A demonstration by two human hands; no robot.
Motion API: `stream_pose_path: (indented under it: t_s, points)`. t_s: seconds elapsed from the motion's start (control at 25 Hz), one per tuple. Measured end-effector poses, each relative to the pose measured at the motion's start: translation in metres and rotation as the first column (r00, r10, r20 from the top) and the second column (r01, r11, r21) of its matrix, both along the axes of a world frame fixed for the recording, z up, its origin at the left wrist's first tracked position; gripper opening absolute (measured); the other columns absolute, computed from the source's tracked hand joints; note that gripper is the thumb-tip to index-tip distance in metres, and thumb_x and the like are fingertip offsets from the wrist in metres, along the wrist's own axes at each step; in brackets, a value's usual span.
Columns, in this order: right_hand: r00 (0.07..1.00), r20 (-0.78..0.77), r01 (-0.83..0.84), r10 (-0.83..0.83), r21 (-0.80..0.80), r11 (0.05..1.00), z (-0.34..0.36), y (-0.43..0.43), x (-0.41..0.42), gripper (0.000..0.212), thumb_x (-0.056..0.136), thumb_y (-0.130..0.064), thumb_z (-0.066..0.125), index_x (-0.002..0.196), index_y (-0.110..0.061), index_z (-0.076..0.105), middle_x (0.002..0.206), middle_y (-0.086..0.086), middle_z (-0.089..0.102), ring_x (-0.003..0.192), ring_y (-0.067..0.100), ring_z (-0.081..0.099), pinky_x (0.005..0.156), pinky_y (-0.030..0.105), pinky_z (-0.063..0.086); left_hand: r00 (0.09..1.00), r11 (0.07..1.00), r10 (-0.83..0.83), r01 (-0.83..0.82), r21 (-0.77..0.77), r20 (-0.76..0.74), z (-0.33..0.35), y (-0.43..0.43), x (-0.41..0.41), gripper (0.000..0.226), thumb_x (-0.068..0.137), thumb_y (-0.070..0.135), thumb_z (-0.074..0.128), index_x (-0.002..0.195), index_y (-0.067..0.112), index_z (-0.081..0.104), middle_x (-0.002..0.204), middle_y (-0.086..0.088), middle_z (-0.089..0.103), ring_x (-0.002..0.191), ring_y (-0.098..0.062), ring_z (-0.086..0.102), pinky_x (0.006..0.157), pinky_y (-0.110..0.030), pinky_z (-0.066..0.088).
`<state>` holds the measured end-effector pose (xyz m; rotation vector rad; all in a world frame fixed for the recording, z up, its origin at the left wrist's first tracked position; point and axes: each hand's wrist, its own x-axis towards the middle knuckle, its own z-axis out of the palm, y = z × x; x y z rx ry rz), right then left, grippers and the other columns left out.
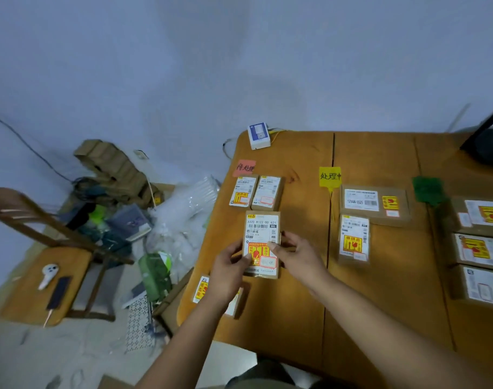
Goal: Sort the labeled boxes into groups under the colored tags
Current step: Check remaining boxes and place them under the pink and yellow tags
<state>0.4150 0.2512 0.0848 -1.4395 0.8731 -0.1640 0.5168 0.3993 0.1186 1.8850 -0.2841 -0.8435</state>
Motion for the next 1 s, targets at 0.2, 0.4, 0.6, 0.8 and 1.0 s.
stream_pose_path:
  t_s: [0.2,0.4,0.6,0.8,1.0]
  points:
    - [0.991,-0.122,0.065,-0.063,0.009,0.998,-0.029,0.018,0.06,0.05,0.093,-0.031,0.074,0.139,-0.018,0.06,0.135,0.001,0.068,0.117,0.023,0.069,0.101,0.049,0.056,0.999,0.999,-0.008,0.007,0.037,0.033,-0.036,0.007,0.067,0.037,0.098,0.002,0.062,0.129,0.021,0.066,0.102,0.006,0.078,0.092,-0.012,0.077,0.079,-0.037,0.065]
    - [0.956,-0.26,0.148,-0.139,0.014,0.989,-0.063,0.024,0.121,0.036,0.097,-0.029,0.068,0.132,-0.02,0.064,0.123,0.001,0.074,0.105,0.022,0.073,0.089,0.044,0.061,0.991,0.987,-0.13,0.133,0.086,-0.034,-0.086,-0.001,0.145,0.032,0.099,0.008,0.062,0.125,0.027,0.069,0.101,0.012,0.077,0.084,-0.002,0.077,0.074,-0.026,0.064]
    - [0.924,-0.339,0.235,-0.177,0.138,0.962,-0.102,0.03,0.17,0.03,0.099,-0.024,0.065,0.129,-0.018,0.066,0.114,0.0,0.075,0.088,0.011,0.072,0.069,0.026,0.057,0.98,0.976,-0.161,0.175,0.128,-0.117,-0.137,-0.01,0.198,0.033,0.099,0.015,0.063,0.13,0.024,0.067,0.113,0.007,0.074,0.088,-0.002,0.073,0.071,-0.022,0.06]
    - [0.919,-0.306,0.329,-0.249,0.248,0.911,-0.121,0.034,0.193,0.038,0.101,-0.015,0.062,0.138,-0.009,0.059,0.131,0.014,0.069,0.102,0.023,0.07,0.077,0.03,0.059,0.969,0.968,-0.191,0.212,0.132,-0.157,-0.162,-0.014,0.22,0.037,0.1,0.015,0.061,0.136,0.024,0.063,0.118,0.007,0.074,0.081,0.008,0.069,0.06,-0.01,0.053]
    - [0.908,-0.287,0.383,-0.305,0.27,0.884,-0.111,0.037,0.198,0.05,0.1,-0.01,0.061,0.149,-0.009,0.049,0.143,0.014,0.062,0.111,0.026,0.069,0.081,0.028,0.058,0.959,0.965,-0.2,0.228,0.128,-0.202,-0.161,-0.01,0.226,0.05,0.1,0.021,0.063,0.148,0.025,0.051,0.143,0.001,0.062,0.104,-0.001,0.066,0.073,-0.011,0.053]
